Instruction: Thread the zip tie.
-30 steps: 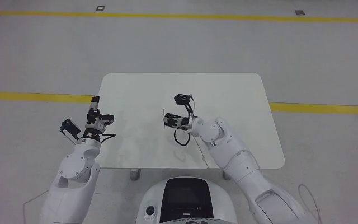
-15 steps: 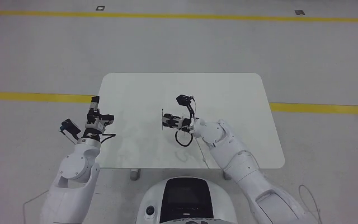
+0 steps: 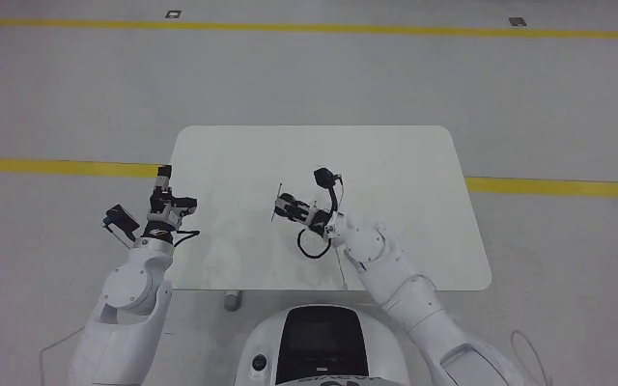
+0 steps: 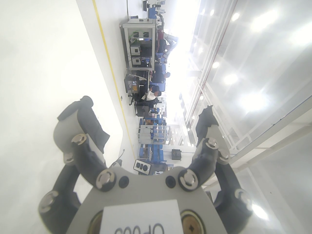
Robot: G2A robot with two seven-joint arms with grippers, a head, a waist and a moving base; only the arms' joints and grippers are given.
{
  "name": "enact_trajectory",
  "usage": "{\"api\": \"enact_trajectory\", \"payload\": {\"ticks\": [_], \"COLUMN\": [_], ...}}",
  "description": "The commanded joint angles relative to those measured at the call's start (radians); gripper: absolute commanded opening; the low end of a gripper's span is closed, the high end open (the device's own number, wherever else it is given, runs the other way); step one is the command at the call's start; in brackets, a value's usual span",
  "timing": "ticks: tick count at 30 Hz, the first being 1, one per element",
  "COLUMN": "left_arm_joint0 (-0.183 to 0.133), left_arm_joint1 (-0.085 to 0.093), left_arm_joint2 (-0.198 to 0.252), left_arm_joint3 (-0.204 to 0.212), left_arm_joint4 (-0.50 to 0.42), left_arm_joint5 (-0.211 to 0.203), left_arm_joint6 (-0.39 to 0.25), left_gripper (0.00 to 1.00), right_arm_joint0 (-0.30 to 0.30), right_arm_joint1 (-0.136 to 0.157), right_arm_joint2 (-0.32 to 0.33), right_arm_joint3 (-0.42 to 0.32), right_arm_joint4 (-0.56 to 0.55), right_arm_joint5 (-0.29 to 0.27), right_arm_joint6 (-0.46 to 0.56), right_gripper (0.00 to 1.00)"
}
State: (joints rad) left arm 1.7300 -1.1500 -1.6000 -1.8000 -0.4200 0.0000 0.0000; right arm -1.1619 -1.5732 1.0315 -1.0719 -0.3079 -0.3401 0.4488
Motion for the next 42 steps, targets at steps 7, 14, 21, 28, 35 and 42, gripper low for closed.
{"api": "enact_trajectory", "payload": {"ticks": [7, 14, 21, 28, 35, 42], "left_arm_joint0": [0.0, 0.0, 0.0, 0.0, 0.0, 0.0], "left_arm_joint1": [0.0, 0.0, 0.0, 0.0, 0.0, 0.0], "left_arm_joint2": [0.0, 0.0, 0.0, 0.0, 0.0, 0.0], "left_arm_joint3": [0.0, 0.0, 0.0, 0.0, 0.0, 0.0], "left_arm_joint4": [0.0, 0.0, 0.0, 0.0, 0.0, 0.0], "left_arm_joint5": [0.0, 0.0, 0.0, 0.0, 0.0, 0.0], "left_arm_joint6": [0.0, 0.0, 0.0, 0.0, 0.0, 0.0], "left_gripper": [1.0, 1.0, 1.0, 1.0, 1.0, 1.0], "right_arm_joint0": [0.0, 0.0, 0.0, -0.005, -0.044, -0.045], "right_arm_joint1": [0.0, 0.0, 0.0, 0.0, -0.007, -0.013], "right_arm_joint2": [0.0, 0.0, 0.0, 0.004, -0.005, -0.025], "right_arm_joint3": [-0.001, -0.001, -0.001, -0.008, -0.032, -0.019], "right_arm_joint4": [0.0, 0.0, 0.0, 0.005, 0.074, 0.094], "right_arm_joint5": [0.0, 0.0, 0.0, 0.006, 0.0, 0.0], "right_arm_joint6": [0.0, 0.0, 0.0, -0.019, -0.138, -0.169], "right_gripper": [0.0, 0.0, 0.0, 0.0, 0.0, 0.0]}}
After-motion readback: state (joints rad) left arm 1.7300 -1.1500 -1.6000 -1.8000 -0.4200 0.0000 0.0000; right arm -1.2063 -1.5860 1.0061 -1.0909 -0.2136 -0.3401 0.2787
